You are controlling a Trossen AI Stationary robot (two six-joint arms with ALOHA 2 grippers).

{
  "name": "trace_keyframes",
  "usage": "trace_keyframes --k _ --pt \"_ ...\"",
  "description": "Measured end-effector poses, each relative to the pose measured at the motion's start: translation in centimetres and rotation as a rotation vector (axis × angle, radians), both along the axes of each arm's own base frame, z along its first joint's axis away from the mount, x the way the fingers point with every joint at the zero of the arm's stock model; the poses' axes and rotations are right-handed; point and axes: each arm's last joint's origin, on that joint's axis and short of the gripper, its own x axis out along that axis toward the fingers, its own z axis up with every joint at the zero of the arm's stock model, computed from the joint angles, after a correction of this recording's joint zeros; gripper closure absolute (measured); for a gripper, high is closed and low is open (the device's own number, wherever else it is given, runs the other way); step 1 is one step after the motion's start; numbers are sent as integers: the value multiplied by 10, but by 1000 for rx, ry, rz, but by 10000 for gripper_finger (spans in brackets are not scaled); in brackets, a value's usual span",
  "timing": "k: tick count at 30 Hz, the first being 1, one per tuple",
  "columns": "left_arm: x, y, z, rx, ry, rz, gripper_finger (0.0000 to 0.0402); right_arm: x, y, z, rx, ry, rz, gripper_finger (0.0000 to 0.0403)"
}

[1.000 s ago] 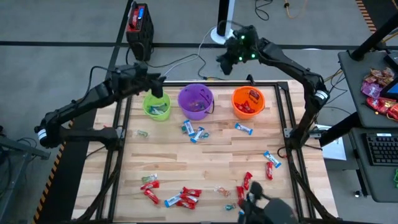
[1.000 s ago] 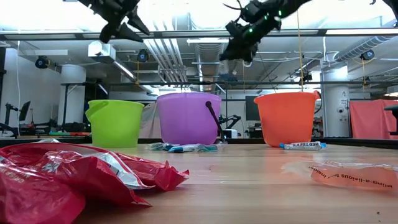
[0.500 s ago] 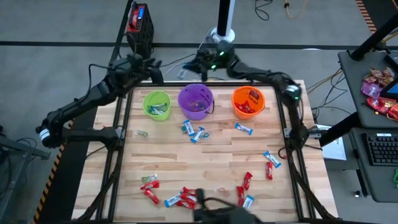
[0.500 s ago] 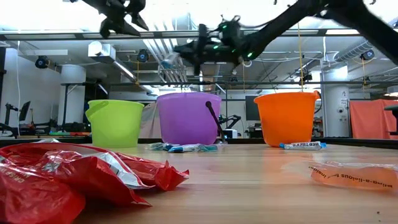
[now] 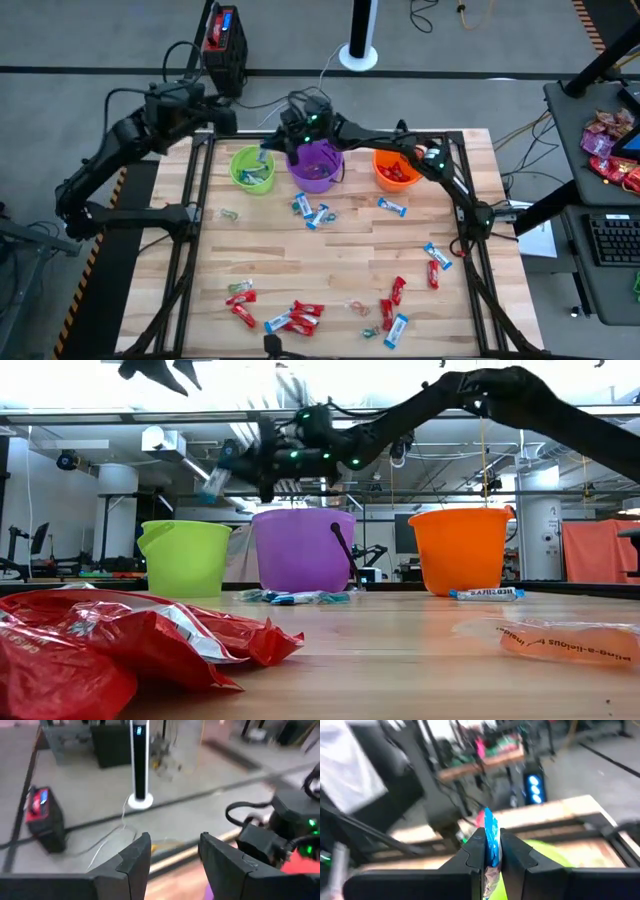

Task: Sort candy by brand, put in halloween buckets
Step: Put the white chocolate into the green bucket, then put the red chocolate into the orange bucket

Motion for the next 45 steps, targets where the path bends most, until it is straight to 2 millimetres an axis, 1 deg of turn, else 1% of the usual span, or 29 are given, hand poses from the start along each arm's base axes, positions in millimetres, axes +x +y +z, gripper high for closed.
trace_keyframes --k 3,5,7,10,15,21,23,25,28,31,35,39,42,45 --pt "-12 -10 6 -78 74 -33 248 10 7 -6 -76 89 -26 369" --pt "-19 -16 8 -141 104 -69 248 14 13 -3 -136 149 -67 369" --pt "-25 -22 8 -205 123 -110 248 18 19 5 -200 185 -134 369" --pt "-30 -29 3 -304 138 -188 248 25 27 9 -244 204 -151 359" --pt "-31 -34 -12 -447 182 -257 248 29 33 9 -222 223 -164 316" --pt "-24 -35 -30 -503 245 -313 248 26 33 11 -141 268 -183 257" --pt "-21 -40 -39 -562 248 -396 248 22 34 15 -117 300 -174 244" --pt "-17 -48 -50 -652 242 -527 248 14 36 28 -108 327 -158 235" --pt "-11 -67 -73 -788 278 -729 248 -3 42 58 -126 346 -140 228" --pt "-11 -87 -99 -862 371 -834 248 -22 49 86 -140 370 -130 228" --pt "-1 -120 -131 -915 403 -972 248 -45 60 113 -119 405 -128 233" --pt "12 -160 -163 -892 414 -1024 248 -67 78 143 -114 376 -163 236" --pt "19 -193 -187 -874 444 -1023 248 -80 97 154 -144 383 -218 236" --pt "16 -222 -211 -869 564 -985 248 -89 116 155 -193 400 -281 236"
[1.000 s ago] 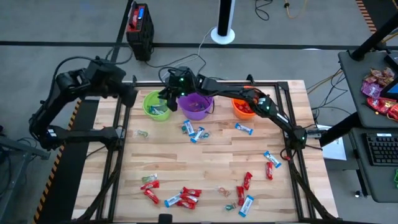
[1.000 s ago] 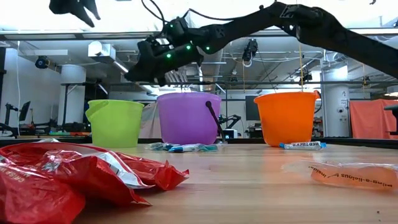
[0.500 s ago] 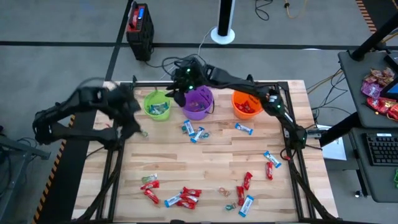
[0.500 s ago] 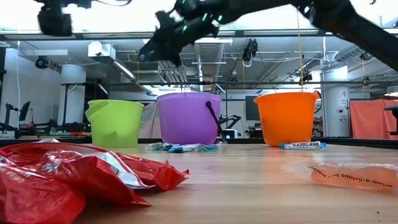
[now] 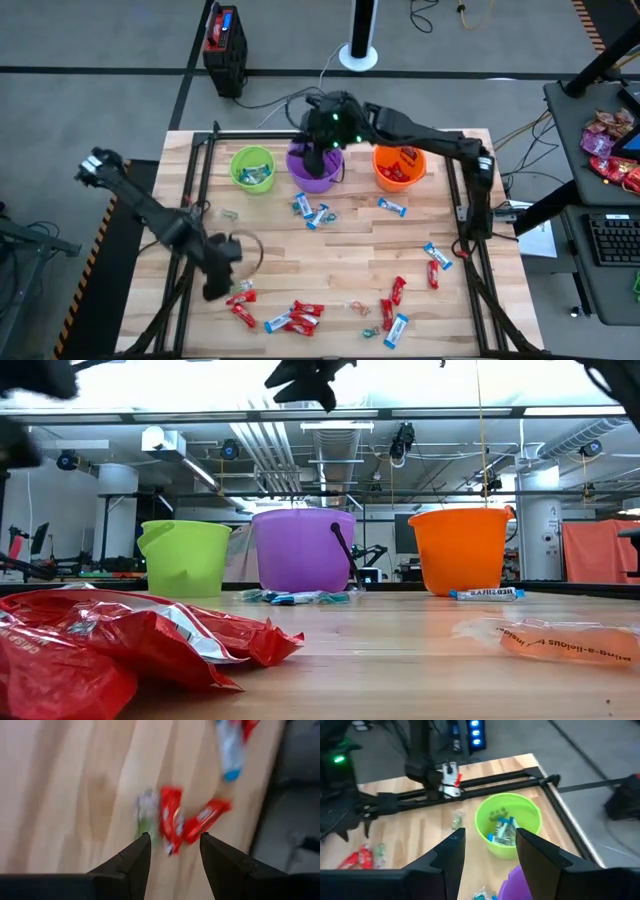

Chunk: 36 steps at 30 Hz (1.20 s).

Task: Sort candy by brand, put in halloween buckets
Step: Put the red chocolate into the orange bucket

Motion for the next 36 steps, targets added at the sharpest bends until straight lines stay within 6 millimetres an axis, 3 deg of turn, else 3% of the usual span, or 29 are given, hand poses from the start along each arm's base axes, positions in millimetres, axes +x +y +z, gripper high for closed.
trace_keyframes --k 7,14,23,26,31,36 --pt "-1 -55 -31 89 84 -93 248 -14 29 -10 18 -19 -36 236" --pt "16 -79 -54 193 154 -75 248 -31 37 -27 83 14 -56 236" --pt "21 -87 -80 227 216 -39 253 -50 44 -26 96 -7 -65 236" --pt "22 -88 -81 218 205 -47 283 -52 44 -23 87 -18 -67 236" --pt "22 -87 -76 211 185 -44 383 -53 44 -23 84 -17 -66 236" --pt "20 -83 -67 218 155 11 380 -53 44 -24 79 -12 -62 236"
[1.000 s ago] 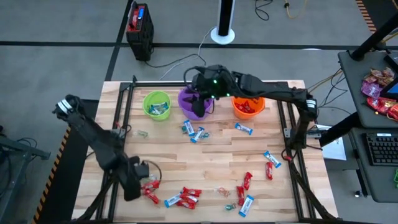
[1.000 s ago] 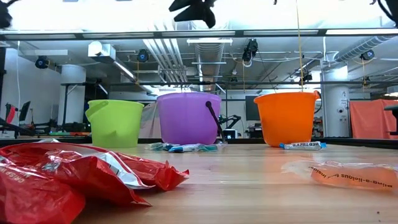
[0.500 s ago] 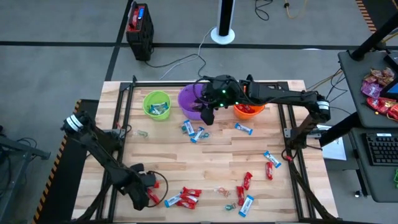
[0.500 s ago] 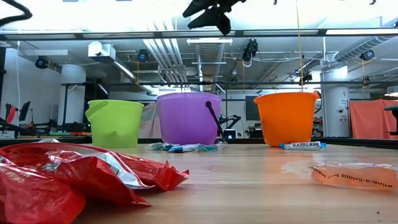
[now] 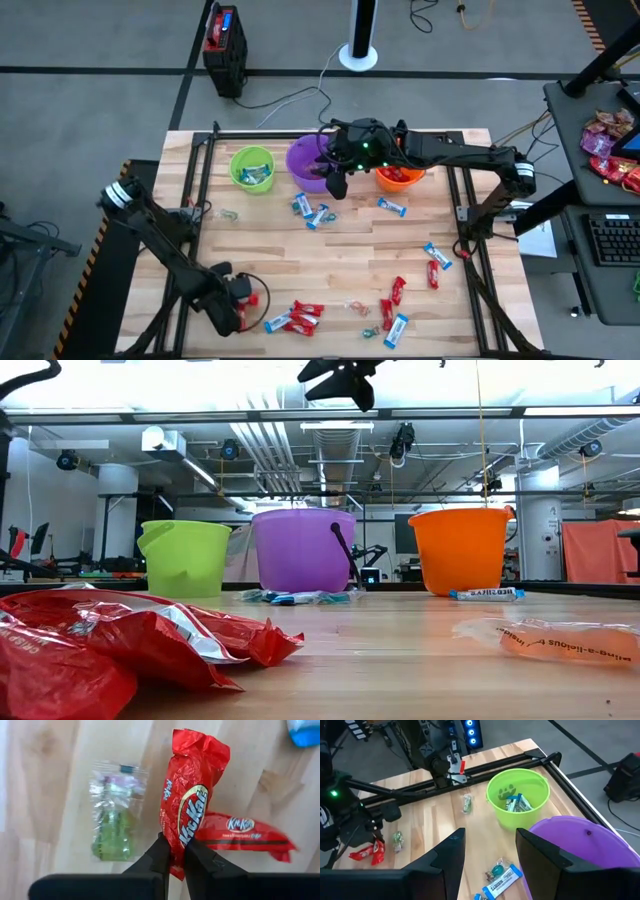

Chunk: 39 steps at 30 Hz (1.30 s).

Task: Sort candy by brand, put in halloween buckets
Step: Put the red chocolate into the orange bucket

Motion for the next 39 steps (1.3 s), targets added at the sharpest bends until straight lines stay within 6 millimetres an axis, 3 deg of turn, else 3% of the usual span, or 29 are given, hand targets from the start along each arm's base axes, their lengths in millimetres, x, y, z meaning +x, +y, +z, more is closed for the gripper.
trace_keyframes --k 3,6,12,17,22,26,30,39 --pt "-1 4 11 -19 -37 22 392 0 0 0 -6 1 4 236" --pt "1 13 35 -26 -109 47 393 0 2 0 11 -6 61 236" --pt "5 61 105 157 -401 172 393 12 18 -3 26 -135 232 236" --pt "6 107 168 330 -758 306 393 27 35 -7 23 -402 306 236" --pt "13 132 215 417 -999 300 393 32 41 -8 34 -577 316 236" --pt "22 142 230 490 -1066 295 393 33 40 -8 47 -598 312 236" --pt "36 148 229 531 -1039 333 393 33 41 -6 49 -609 312 236" --pt "69 142 228 585 -999 325 393 34 41 -5 13 -616 225 236"
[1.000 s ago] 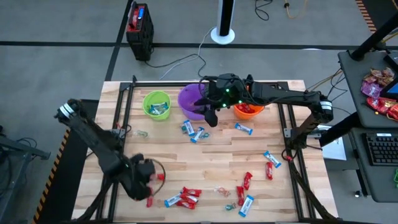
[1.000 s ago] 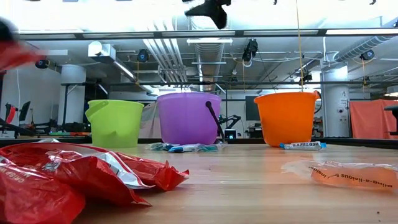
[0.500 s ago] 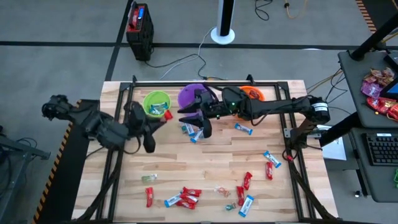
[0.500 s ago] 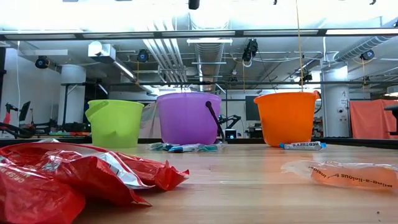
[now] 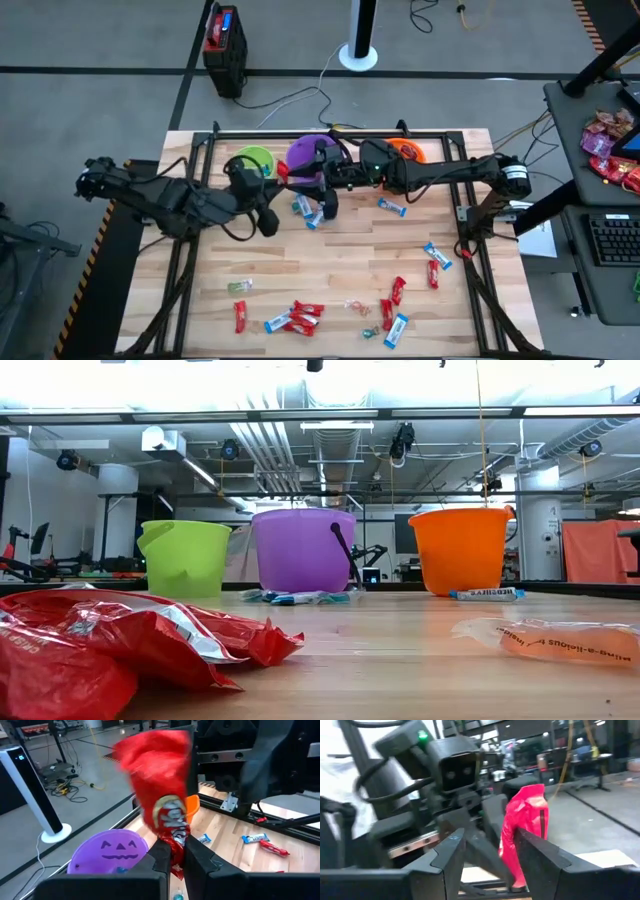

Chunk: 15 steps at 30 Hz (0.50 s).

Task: Sort candy by brand, put in halloween buckets
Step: Put the red chocolate into the orange bucket

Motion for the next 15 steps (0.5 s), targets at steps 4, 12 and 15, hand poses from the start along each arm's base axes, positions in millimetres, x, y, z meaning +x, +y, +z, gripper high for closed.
trace_keyframes --k 4,12,15 --pt "7 -2 1 12 2 22 393 0 -1 0 -16 -1 -42 236" --pt "8 -1 3 5 -19 75 393 -1 -2 -1 -65 27 -99 220" --pt "8 -1 3 7 -29 99 393 -1 -3 -2 -71 31 -105 202"
